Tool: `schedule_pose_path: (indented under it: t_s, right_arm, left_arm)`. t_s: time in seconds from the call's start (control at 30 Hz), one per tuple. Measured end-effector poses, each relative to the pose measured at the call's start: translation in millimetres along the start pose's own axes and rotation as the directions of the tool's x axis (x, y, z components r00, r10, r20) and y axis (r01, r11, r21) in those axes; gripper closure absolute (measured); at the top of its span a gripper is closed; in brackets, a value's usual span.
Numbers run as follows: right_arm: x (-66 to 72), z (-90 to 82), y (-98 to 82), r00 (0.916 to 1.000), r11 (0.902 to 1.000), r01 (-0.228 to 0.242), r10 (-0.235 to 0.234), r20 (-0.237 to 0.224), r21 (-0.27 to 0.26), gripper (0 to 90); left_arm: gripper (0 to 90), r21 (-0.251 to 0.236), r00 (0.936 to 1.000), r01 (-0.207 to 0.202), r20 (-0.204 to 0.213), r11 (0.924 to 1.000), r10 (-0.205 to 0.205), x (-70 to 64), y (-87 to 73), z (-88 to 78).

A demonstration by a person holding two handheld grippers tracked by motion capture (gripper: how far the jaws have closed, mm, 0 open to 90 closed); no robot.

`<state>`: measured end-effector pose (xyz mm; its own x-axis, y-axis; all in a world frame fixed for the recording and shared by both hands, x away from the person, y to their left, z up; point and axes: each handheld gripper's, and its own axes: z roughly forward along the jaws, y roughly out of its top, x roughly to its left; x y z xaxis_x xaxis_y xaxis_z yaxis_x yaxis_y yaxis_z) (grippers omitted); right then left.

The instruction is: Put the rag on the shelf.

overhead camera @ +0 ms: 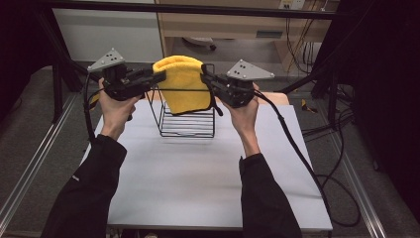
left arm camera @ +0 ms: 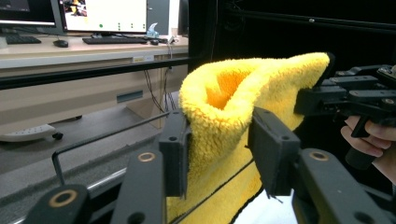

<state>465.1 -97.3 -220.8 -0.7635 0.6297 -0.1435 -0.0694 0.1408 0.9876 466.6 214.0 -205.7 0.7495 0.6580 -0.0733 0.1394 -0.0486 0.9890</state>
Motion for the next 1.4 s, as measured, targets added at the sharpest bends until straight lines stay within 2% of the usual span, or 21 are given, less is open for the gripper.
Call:
schedule_pose_path:
  t_s: [0.07, 0.13, 0.23, 0.3, 0.37, 0.4, 0.5, 0.63, 0.77, 0.87, 0.97, 1.13, 1.27, 1.4]
  right_arm:
    - [0.4, -0.9, 0.5, 1.0000, 1.0000, 0.002, -0.002, 0.001, -0.002, 84.9]
    - [1.3, -1.7, 0.7, 0.9999, 1.0000, 0.005, -0.005, 0.009, 0.001, 84.4]
    - [5.4, -2.8, 0.9, 0.9996, 0.9996, 0.014, -0.015, 0.025, 0.025, 82.7]
    - [9.1, -4.0, 0.2, 0.9989, 0.9977, 0.034, -0.036, 0.031, 0.058, 81.1]
    - [13.1, -4.6, -1.8, 0.9979, 0.9942, 0.052, -0.055, 0.035, 0.094, 80.0]
    - [13.9, -4.4, -2.9, 0.9977, 0.9932, 0.053, -0.057, 0.037, 0.103, 79.1]
    - [13.8, -3.3, -8.3, 0.9987, 0.9922, 0.032, -0.036, 0.036, 0.121, 78.9]
    - [9.6, -0.4, -11.4, 0.9992, 0.9930, -0.021, 0.017, 0.035, 0.116, 78.9]
    - [2.4, -0.8, -6.0, 0.9965, 0.9937, -0.082, 0.080, 0.024, 0.077, 78.9]
    - [-2.4, -0.2, 0.3, 0.9954, 0.9934, -0.092, 0.090, 0.032, 0.068, 76.9]
    - [-5.9, 1.4, 10.2, 0.9955, 0.9946, -0.087, 0.085, 0.042, 0.056, 75.2]
    - [-9.0, 5.1, 28.6, 0.9963, 0.9960, -0.058, 0.053, 0.068, 0.067, 78.7]
    - [-6.6, 4.8, 29.9, 0.9966, 0.9964, -0.029, 0.022, 0.080, 0.080, 82.0]
    - [2.6, 2.6, 20.4, 0.9959, 0.9946, 0.034, -0.042, 0.080, 0.098, 82.9]
  left_arm:
    - [74.4, 0.005, 0.9998, -0.017, 0.002, 0.9998, 0.017, -2.9, 1.2, -1.3]
    - [77.4, 0.008, 0.9986, -0.052, -0.011, 0.9986, 0.052, -8.9, 0.4, -4.4]
    - [78.7, 0.003, 0.9952, -0.096, -0.020, 0.9954, 0.096, -17.9, -4.4, -11.0]
    - [78.8, 0.002, 0.9945, -0.104, -0.016, 0.9946, 0.104, -23.1, -10.2, -14.5]
    - [78.8, 0.014, 0.9920, -0.122, -0.028, 0.9924, 0.123, -27.9, -17.0, -16.6]
    - [78.8, 0.014, 0.9911, -0.128, -0.033, 0.9916, 0.129, -30.3, -20.3, -16.9]
    - [79.5, 0.004, 0.9833, -0.173, -0.057, 0.9849, 0.173, -35.6, -24.2, -17.3]
    - [80.9, -0.034, 0.9832, -0.170, -0.074, 0.9849, 0.167, -35.0, -16.9, -13.4]
    - [81.5, -0.084, 0.9856, -0.156, -0.079, 0.9841, 0.150, -33.8, -4.5, -9.4]
    - [81.6, -0.096, 0.9840, -0.157, -0.100, 0.9829, 0.148, -31.9, 5.1, -4.3]
    - [81.7, -0.134, 0.9880, -0.135, -0.094, 0.9817, 0.123, -27.5, 13.6, -1.1]
    - [81.6, -0.174, 0.9866, -0.145, -0.100, 0.9740, 0.129, -22.8, 21.0, 1.4]
    - [81.6, -0.184, 0.9883, -0.143, -0.079, 0.9725, 0.130, -21.1, 11.0, 0.6]
    - [81.3, -0.174, 0.9841, -0.176, -0.053, 0.9688, 0.170, -21.5, -5.1, -7.5]
